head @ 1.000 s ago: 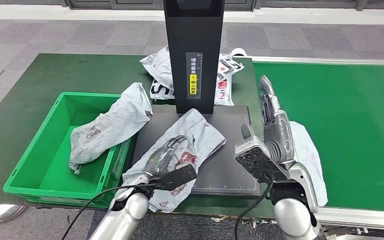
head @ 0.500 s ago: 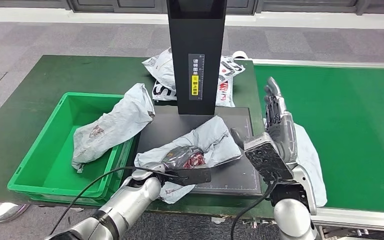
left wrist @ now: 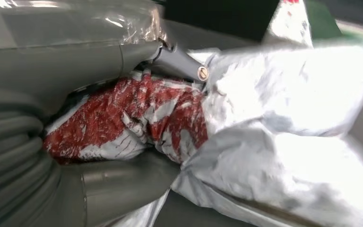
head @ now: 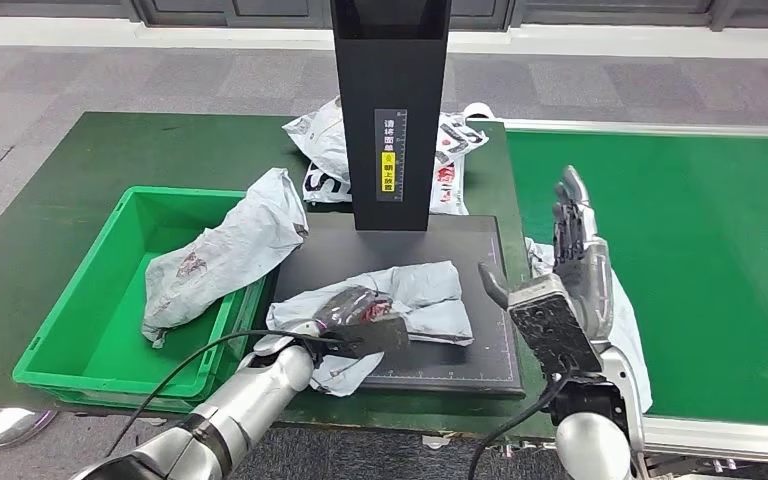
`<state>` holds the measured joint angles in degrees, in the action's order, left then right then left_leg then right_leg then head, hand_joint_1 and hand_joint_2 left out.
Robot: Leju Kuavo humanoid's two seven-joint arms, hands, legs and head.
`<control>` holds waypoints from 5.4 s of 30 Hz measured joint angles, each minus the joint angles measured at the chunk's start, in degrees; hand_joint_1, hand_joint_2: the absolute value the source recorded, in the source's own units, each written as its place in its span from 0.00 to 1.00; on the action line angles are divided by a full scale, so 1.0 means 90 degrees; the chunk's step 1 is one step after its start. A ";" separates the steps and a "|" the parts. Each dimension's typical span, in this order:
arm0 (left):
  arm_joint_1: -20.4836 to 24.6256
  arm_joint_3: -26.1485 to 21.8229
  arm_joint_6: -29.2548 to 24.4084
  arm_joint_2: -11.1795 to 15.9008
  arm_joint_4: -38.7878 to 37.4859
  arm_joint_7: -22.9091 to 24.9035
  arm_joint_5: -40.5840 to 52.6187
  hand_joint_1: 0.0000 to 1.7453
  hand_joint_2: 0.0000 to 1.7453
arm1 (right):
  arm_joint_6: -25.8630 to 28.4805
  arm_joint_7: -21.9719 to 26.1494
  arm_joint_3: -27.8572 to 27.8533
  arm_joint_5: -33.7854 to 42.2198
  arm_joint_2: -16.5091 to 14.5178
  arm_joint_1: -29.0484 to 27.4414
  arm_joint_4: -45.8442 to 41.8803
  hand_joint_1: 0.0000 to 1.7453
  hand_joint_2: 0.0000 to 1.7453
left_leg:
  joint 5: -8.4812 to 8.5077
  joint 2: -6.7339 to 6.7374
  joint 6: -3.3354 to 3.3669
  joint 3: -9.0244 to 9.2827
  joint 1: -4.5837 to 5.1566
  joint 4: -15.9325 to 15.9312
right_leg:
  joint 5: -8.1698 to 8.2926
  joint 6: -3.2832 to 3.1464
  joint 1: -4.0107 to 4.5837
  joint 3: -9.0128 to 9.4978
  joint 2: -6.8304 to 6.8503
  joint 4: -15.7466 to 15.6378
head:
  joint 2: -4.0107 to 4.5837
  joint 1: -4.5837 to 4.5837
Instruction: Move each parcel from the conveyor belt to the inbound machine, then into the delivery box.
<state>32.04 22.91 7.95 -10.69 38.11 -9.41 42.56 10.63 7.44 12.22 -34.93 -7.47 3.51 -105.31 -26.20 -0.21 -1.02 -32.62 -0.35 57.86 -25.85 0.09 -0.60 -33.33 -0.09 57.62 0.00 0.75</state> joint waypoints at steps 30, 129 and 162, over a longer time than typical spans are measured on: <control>-0.2280 -0.2100 -0.4232 0.0605 0.7718 -0.0984 0.0050 1.00 1.00 | 0.0293 0.0148 -0.0634 -0.0108 -0.0058 -0.1185 -0.0660 0.00 1.00 | -0.0014 0.0006 -0.0020 -0.0061 -0.0004 0.0000 | -0.0011 -0.0018 0.0012 -0.0069 -0.0013 0.0006 | 0.0000 -0.0001; -0.2562 -0.1076 -0.0520 0.0610 0.6142 -0.1025 -0.3623 0.00 1.00 | -0.1550 -0.1691 -0.2279 -0.4449 0.2561 0.2727 0.7968 0.00 1.00 | 0.0015 0.0008 0.0024 -0.0111 0.0021 0.0007 | 0.0030 0.0018 -0.0024 -0.0106 -0.0009 0.0007 | 0.0000 0.0000; -0.2586 -0.1020 -0.0811 0.0674 0.5974 -0.1117 -0.3144 0.00 1.00 | -0.0262 -0.0487 -0.1865 -0.1973 0.1145 0.3654 0.8476 1.00 1.00 | 0.0029 -0.0003 0.0017 -0.0114 0.0019 0.0006 | 0.0031 0.0017 -0.0023 -0.0113 -0.0002 0.0009 | 0.0000 -0.0001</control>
<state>8.76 13.73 0.65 -4.63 91.87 -19.46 14.27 8.27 3.06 -4.56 -52.69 2.83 36.39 -29.03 -25.94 -0.24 -0.86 -33.64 -0.18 57.91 -25.57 0.24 -0.81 -34.34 -0.10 57.70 0.00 0.74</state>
